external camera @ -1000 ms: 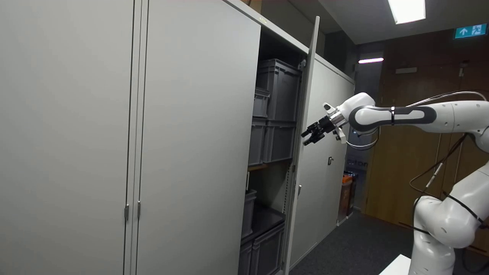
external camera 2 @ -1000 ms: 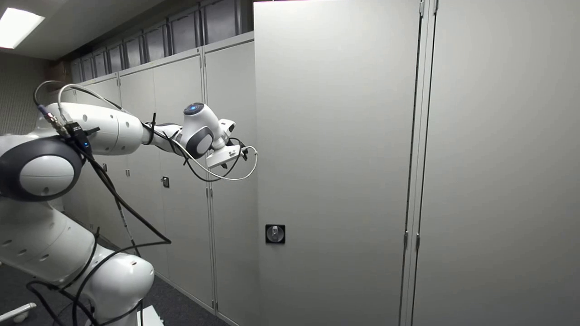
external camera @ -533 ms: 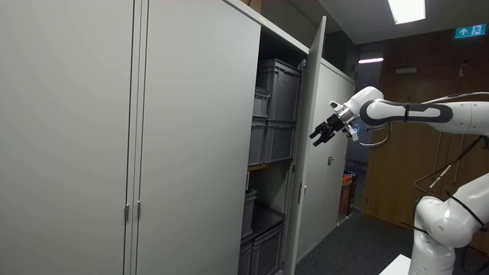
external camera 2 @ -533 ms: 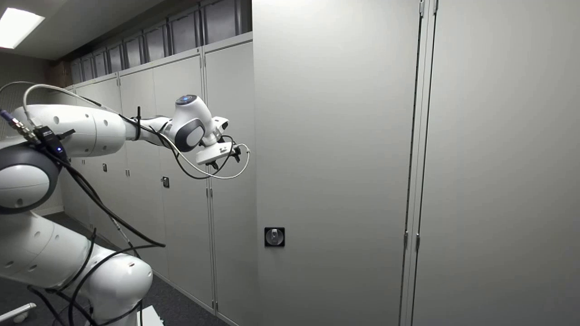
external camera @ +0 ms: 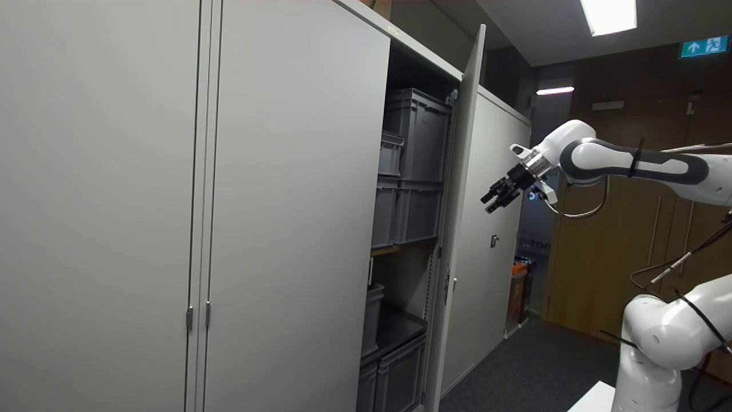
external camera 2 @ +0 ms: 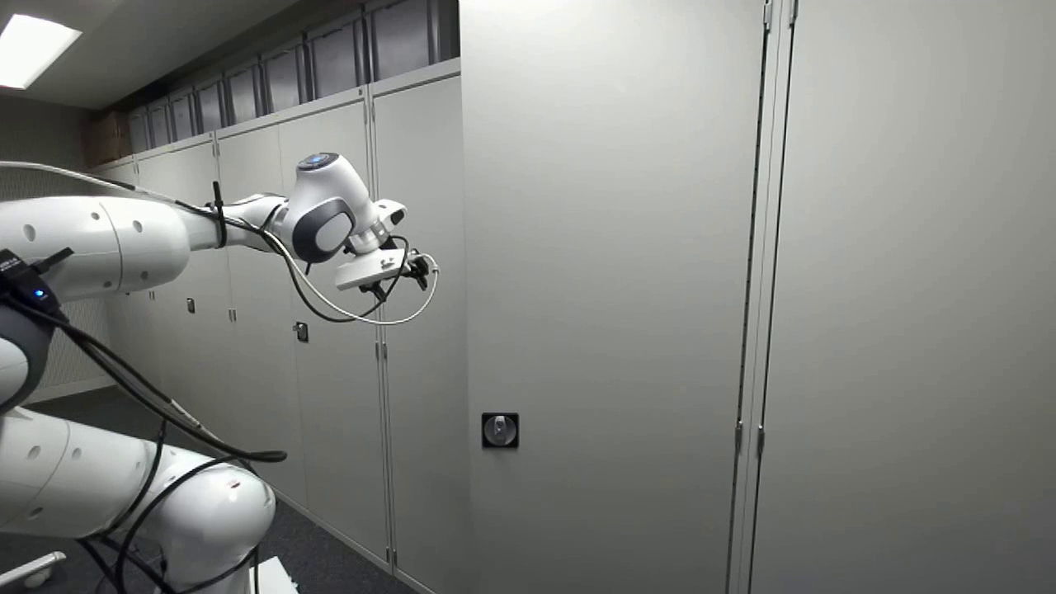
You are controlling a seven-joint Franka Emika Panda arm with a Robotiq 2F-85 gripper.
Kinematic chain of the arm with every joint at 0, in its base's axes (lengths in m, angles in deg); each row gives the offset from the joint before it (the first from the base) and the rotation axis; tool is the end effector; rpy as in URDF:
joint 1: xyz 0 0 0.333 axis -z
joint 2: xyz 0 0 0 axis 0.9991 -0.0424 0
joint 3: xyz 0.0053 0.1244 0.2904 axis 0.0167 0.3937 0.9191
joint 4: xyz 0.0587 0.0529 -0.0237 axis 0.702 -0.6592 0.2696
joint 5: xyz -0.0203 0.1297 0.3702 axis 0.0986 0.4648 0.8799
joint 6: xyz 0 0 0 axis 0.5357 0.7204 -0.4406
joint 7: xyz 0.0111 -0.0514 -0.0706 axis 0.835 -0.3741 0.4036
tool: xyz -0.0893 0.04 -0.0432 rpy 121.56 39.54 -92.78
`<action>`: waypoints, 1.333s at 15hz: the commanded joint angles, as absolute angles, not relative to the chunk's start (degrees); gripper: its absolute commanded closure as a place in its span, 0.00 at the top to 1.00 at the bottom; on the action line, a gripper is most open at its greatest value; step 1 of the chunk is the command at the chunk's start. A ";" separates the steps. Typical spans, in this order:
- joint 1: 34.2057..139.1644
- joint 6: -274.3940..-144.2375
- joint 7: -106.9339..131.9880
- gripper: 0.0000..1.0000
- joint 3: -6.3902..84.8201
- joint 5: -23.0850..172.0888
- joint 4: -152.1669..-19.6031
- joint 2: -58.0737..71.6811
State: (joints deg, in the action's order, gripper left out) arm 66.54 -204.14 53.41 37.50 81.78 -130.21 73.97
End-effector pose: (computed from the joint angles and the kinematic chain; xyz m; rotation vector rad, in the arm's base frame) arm 0.3158 0.0729 0.6866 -2.6168 -1.2355 -1.1675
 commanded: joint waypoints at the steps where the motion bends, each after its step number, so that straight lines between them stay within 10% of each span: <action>1: 70.35 -202.92 50.06 1.00 38.73 80.40 -130.35 76.92; 18: 81.86 -210.86 45.34 1.00 32.07 71.74 -129.60 73.22; 20: 81.87 -213.60 46.03 0.74 31.01 71.32 -129.53 71.63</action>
State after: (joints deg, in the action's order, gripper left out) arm 81.23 -209.34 46.04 32.07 72.91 -130.21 74.44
